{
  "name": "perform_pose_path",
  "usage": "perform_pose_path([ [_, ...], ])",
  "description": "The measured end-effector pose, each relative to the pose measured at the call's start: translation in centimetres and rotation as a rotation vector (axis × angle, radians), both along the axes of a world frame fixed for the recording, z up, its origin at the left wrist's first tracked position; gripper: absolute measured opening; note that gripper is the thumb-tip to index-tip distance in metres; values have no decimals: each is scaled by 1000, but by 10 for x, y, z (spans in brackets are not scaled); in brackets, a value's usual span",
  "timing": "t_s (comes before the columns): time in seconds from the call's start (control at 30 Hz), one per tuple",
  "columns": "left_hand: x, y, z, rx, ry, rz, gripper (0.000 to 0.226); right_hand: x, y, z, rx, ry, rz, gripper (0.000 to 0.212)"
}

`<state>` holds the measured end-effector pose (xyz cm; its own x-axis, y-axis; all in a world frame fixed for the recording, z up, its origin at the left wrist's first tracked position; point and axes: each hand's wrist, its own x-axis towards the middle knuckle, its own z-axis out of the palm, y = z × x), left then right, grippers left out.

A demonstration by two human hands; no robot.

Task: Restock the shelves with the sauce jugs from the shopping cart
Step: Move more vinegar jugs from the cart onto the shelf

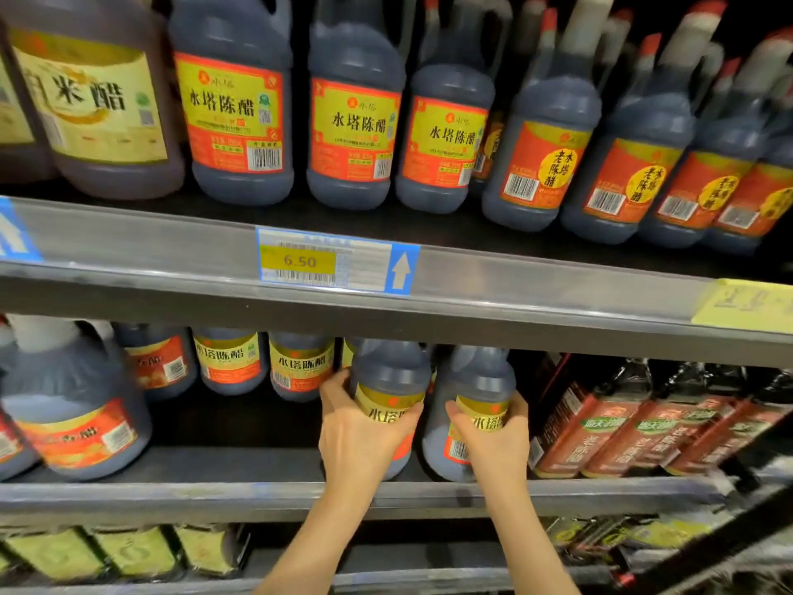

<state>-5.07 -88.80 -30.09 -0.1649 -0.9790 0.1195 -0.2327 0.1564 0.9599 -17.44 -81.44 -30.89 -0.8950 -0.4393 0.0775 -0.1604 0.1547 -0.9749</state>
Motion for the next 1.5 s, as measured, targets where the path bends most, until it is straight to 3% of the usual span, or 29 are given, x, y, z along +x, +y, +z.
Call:
perform_pose_path([
  [0.17, -1, 0, -5, -68, 11, -36, 101, -2, 4, -8, -58, 11, 20, 79],
  [0.27, -2, 0, -6, -143, -95, -62, 103, -2, 9, -9, -55, 16, 50, 81],
  [0.5, 12, 8, -5, -84, -246, -40, 100, 1, 29, -14, 28, 115, 168, 68],
  [0.8, 1, 8, -15, -87, -190, -18, 105, -3, 31, -21, 36, 173, 150, 61],
  [1.23, -7, 9, -17, -118, -252, -34, 104, -8, 27, -12, 115, 88, 173, 73],
  [1.37, 10, 11, -13, -154, -437, -155, 104, 1, 37, -3, 291, 129, 165, 65],
  [1.5, 43, 23, 3, -399, -838, -206, 77, 22, 59, 24, 473, 251, 152, 57],
])
